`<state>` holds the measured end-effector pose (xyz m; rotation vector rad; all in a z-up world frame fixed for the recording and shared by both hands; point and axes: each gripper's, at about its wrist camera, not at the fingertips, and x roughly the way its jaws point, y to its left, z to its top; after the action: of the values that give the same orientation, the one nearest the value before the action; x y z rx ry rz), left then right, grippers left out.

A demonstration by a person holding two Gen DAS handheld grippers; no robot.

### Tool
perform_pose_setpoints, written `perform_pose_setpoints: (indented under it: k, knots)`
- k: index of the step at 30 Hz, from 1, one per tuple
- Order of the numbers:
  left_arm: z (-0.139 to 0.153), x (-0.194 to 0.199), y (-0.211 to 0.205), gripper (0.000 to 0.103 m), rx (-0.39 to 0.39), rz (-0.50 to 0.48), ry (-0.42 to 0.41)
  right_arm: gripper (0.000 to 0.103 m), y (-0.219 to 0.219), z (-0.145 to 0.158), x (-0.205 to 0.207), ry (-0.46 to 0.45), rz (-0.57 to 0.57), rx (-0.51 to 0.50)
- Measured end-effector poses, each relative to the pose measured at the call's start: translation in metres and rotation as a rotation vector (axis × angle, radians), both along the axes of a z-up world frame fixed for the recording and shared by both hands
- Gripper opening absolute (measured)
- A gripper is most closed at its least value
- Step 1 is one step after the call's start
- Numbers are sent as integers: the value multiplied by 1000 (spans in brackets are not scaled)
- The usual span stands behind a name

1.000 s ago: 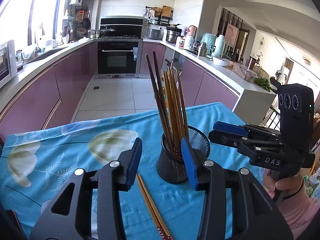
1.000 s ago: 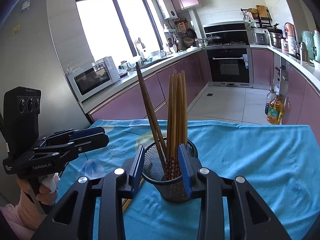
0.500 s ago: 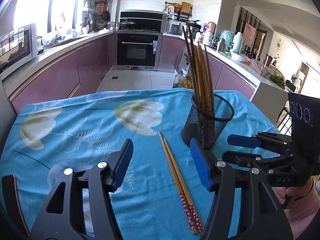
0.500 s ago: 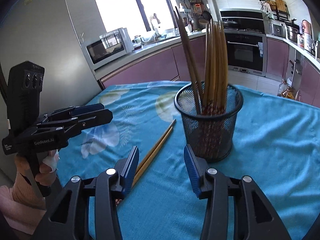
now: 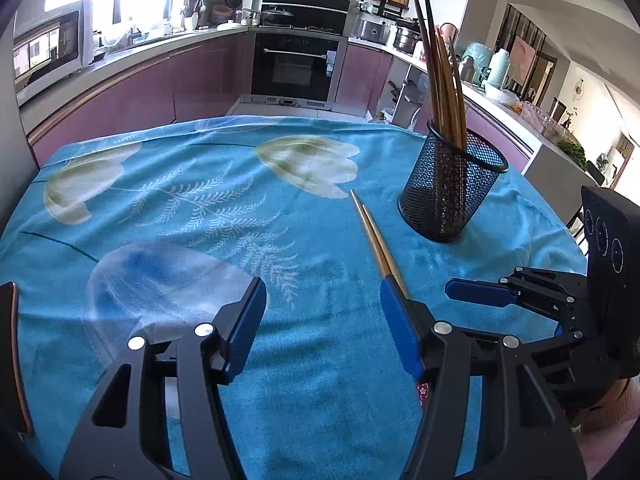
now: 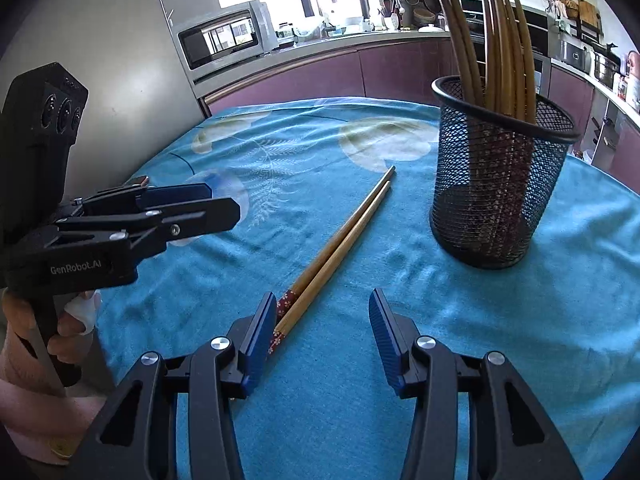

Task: Organize utensils
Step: 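Withdraw both open tools toward the last two chopsticks on the cloth, then close the left tool on one chopstick while the right tool grasps the other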

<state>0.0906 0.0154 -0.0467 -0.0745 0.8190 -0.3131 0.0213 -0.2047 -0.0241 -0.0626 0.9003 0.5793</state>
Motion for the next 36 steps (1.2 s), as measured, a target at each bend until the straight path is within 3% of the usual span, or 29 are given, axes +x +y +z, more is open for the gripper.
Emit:
perform_pose_setpoints:
  k: [12,24,31,36]
  knots:
    - [-5,-2,1,60,-12,-8,9,44,4,-6,1,-4,-19,-64]
    - [-14,-3,-33,59,34,-131,24,37,-20,-4,7,41,-55,-23]
    - [-27,-4,-51,48,55,-195,58,33,-33,-5,10,58,-72,-10]
    - [-32,-1,-61,33,76,-199,72,33,-33,-5,12,59,-73,-7]
